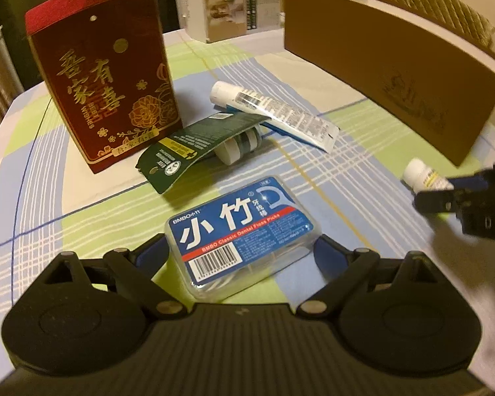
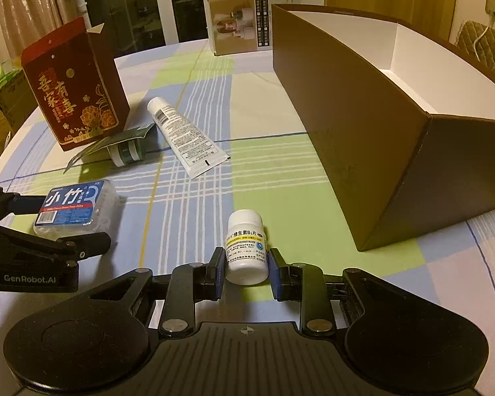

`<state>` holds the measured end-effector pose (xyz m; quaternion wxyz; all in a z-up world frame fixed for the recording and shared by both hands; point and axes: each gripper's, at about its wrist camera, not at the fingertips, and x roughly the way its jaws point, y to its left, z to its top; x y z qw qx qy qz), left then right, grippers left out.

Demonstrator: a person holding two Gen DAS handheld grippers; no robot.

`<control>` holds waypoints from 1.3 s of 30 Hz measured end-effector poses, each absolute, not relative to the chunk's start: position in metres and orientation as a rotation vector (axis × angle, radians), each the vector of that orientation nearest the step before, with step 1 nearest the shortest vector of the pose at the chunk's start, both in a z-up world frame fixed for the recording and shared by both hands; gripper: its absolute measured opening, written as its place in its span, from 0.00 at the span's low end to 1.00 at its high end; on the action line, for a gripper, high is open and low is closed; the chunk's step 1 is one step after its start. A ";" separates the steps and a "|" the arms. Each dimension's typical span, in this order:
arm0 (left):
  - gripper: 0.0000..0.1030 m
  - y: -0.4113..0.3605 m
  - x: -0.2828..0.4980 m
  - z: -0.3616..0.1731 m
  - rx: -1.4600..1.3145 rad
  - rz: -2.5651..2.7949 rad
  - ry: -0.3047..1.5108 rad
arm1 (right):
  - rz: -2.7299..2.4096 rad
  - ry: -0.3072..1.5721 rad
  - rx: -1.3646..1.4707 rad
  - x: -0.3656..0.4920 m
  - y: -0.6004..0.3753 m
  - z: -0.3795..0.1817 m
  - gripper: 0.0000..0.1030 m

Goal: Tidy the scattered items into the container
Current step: 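Carry the floss-pick box and pill bottle over the brown box with both grippers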

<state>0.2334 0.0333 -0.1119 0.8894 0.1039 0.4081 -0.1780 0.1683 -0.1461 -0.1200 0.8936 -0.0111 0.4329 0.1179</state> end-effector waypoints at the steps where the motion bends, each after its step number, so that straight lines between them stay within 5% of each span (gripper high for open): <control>1: 0.90 0.032 0.234 -0.112 0.216 -0.377 0.843 | 0.245 0.898 -0.019 0.168 -0.147 -0.120 0.29; 10: 0.98 0.022 0.243 -0.111 0.098 -0.235 0.874 | 0.243 0.897 0.003 0.169 -0.150 -0.119 0.29; 15: 0.86 0.016 0.244 -0.115 0.093 -0.189 0.902 | 0.242 0.898 0.002 0.170 -0.152 -0.119 0.29; 39: 0.86 -0.015 0.147 -0.026 0.124 -0.199 0.803 | 0.291 0.770 0.039 0.124 -0.202 -0.028 0.28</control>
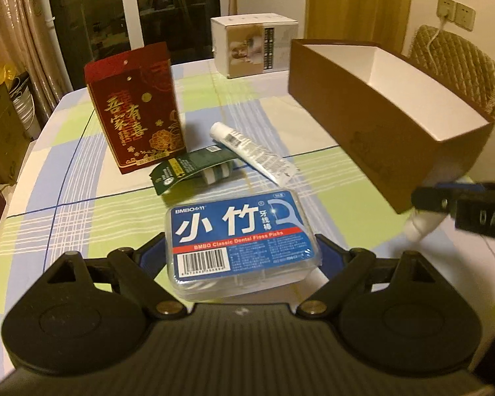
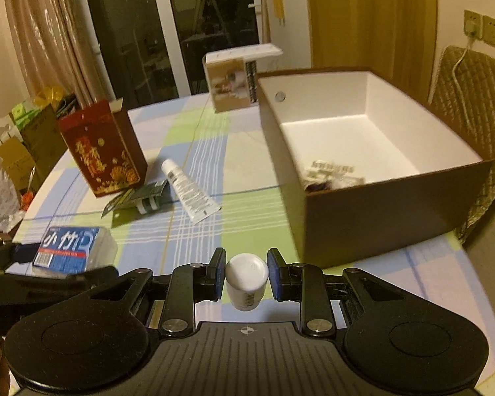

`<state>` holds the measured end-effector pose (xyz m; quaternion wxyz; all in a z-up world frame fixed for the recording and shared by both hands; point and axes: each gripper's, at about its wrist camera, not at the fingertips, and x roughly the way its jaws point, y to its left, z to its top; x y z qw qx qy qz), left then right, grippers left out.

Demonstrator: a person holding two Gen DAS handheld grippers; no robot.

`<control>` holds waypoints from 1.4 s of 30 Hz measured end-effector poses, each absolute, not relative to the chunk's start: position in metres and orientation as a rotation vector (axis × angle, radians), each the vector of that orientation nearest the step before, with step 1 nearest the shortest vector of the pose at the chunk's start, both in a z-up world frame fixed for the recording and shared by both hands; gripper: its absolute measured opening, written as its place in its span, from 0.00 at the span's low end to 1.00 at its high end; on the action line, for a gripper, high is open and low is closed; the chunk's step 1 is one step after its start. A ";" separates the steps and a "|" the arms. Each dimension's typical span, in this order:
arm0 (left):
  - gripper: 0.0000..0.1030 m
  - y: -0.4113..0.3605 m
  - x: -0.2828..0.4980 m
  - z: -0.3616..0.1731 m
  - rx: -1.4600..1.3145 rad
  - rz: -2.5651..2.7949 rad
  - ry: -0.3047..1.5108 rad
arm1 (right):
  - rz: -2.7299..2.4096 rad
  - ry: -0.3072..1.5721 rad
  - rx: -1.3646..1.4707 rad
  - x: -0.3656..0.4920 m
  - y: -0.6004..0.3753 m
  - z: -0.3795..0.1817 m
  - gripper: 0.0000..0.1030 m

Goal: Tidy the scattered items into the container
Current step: 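Carry the floss-pick box and pill bottle over the brown box with both grippers, then open the left gripper to drop the floss-pick box while the right gripper releases the bottle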

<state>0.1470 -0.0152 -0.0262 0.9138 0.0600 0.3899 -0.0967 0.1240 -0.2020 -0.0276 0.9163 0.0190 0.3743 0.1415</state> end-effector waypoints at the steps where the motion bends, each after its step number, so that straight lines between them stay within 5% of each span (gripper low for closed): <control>1: 0.86 -0.019 0.144 -0.022 0.125 -0.204 0.800 | 0.290 0.762 0.041 0.122 -0.206 -0.023 0.28; 21: 0.86 -0.138 0.180 0.063 0.191 -0.418 0.643 | 0.190 0.554 0.102 0.179 -0.298 0.082 0.28; 42: 0.86 -0.227 0.244 0.034 0.278 -0.556 0.673 | 0.138 0.663 0.104 0.253 -0.363 0.041 0.29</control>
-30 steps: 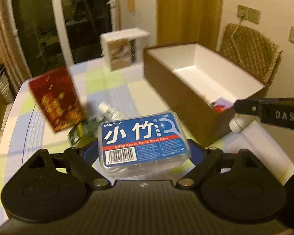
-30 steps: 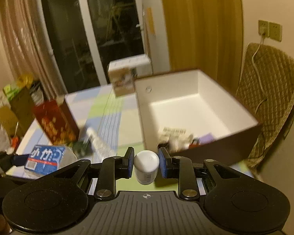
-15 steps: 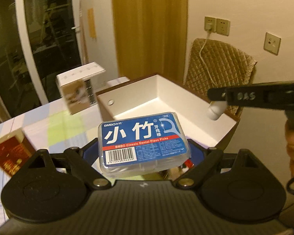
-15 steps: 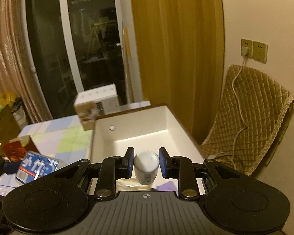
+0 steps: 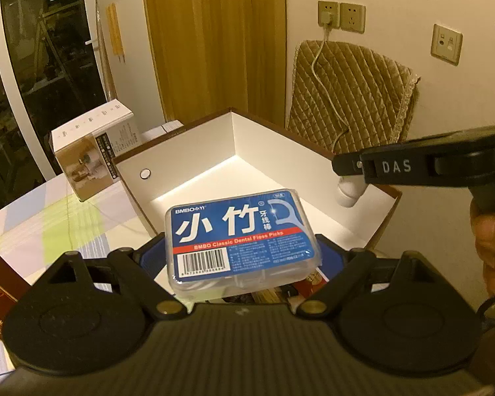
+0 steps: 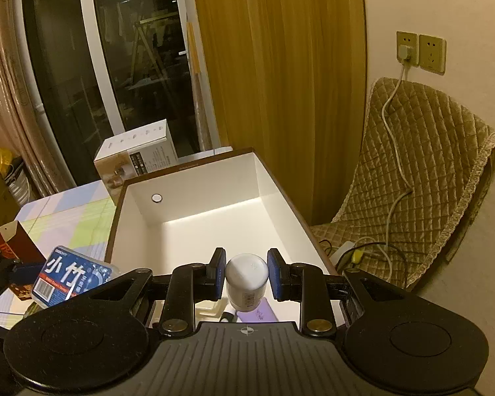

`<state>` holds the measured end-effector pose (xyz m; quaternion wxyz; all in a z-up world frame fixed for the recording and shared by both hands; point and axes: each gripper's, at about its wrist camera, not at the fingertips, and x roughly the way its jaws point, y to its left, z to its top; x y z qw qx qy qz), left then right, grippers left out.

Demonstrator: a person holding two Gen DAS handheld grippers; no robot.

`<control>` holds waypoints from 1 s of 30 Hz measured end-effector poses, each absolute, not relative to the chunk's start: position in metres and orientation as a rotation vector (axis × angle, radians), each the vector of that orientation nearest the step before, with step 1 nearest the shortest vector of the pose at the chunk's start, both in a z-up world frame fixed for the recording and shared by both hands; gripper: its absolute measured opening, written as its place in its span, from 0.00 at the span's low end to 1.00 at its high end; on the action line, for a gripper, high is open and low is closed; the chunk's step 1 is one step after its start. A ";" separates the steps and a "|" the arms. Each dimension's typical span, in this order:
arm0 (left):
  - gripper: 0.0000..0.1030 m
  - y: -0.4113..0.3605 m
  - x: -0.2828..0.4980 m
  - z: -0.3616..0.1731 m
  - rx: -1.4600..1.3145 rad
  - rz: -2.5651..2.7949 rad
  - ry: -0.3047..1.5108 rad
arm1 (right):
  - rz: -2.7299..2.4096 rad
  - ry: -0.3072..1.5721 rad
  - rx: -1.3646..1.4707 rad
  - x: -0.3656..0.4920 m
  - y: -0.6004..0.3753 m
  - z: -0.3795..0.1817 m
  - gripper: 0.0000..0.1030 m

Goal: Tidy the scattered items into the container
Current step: 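Open the left gripper to drop the floss-pick box while the right gripper releases the bottle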

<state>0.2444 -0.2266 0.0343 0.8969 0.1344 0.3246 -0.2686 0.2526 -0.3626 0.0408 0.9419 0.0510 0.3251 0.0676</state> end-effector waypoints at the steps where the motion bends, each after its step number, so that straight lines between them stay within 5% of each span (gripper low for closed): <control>1: 0.86 -0.227 0.245 0.033 0.280 -0.557 0.674 | 0.139 0.664 0.105 0.254 -0.363 0.040 0.29; 30: 0.89 -0.223 0.256 0.025 0.283 -0.543 0.652 | 0.134 0.695 0.121 0.268 -0.365 0.025 0.29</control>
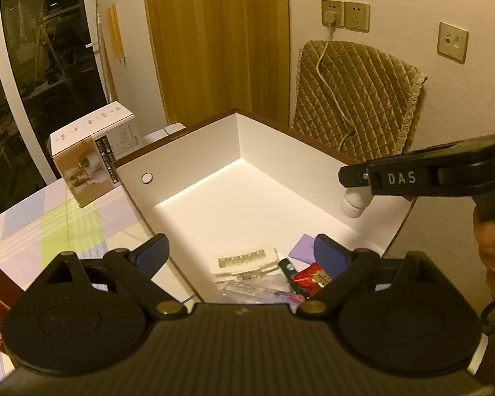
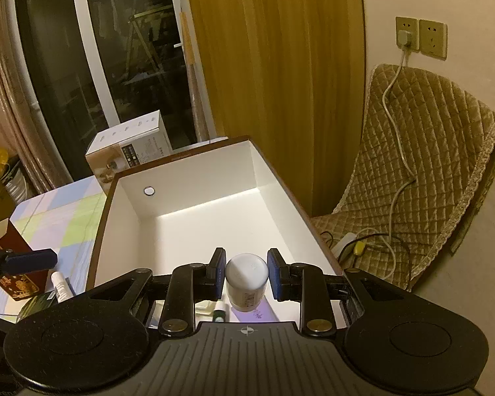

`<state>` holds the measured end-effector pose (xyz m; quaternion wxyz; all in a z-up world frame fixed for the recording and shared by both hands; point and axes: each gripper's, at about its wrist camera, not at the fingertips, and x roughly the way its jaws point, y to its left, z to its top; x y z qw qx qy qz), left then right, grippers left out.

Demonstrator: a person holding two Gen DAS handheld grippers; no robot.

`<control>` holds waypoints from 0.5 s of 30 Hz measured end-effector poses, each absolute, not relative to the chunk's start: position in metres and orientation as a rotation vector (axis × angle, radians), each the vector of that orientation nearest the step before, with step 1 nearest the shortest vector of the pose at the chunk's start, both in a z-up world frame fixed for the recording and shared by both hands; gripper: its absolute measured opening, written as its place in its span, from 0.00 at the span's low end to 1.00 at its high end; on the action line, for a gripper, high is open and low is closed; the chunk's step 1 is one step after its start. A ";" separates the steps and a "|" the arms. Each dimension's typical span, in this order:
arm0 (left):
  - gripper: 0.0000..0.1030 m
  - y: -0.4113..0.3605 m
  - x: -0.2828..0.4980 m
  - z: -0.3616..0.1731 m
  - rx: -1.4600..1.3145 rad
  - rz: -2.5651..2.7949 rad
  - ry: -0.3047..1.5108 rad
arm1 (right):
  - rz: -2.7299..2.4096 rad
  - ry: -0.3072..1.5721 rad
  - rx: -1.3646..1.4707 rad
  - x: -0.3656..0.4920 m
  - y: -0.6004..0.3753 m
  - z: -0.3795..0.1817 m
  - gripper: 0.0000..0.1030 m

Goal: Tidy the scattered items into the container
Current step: 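Open the left gripper to drop the floss-pick box while the right gripper releases the bottle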

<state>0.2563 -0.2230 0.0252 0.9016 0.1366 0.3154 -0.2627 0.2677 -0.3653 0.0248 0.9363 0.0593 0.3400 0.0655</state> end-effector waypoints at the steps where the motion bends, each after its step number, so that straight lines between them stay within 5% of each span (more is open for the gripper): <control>1: 0.89 -0.222 0.256 0.025 0.283 -0.542 0.654 | 0.135 0.696 0.121 0.267 -0.365 0.024 0.29; 15: 0.89 -0.214 0.252 0.025 0.282 -0.535 0.655 | 0.151 0.708 0.112 0.268 -0.355 0.022 0.29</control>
